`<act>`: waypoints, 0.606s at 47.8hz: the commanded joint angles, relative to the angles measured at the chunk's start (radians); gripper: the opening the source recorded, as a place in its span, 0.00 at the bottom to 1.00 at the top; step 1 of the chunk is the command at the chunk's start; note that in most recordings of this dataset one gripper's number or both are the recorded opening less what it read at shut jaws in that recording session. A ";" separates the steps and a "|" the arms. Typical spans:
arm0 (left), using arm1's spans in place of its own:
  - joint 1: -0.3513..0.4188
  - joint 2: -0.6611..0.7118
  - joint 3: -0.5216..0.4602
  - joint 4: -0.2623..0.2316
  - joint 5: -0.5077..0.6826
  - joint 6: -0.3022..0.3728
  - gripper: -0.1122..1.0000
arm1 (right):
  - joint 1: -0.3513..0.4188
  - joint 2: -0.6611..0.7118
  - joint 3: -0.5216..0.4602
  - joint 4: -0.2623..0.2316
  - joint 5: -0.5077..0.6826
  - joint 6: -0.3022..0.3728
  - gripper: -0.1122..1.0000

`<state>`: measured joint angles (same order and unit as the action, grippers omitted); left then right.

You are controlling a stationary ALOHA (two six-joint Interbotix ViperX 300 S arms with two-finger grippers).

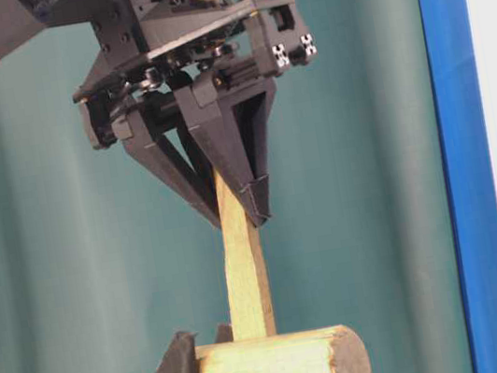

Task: Hit the mark with a hammer.

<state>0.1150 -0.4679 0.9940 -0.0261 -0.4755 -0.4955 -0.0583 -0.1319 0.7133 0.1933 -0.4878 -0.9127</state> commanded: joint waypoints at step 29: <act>0.003 -0.021 -0.009 0.008 0.021 0.058 0.51 | 0.006 -0.038 -0.034 0.110 0.100 0.021 0.87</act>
<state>0.1181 -0.4709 0.9986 -0.0230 -0.4571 -0.4602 -0.0568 -0.1473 0.7041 0.2899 -0.3988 -0.8974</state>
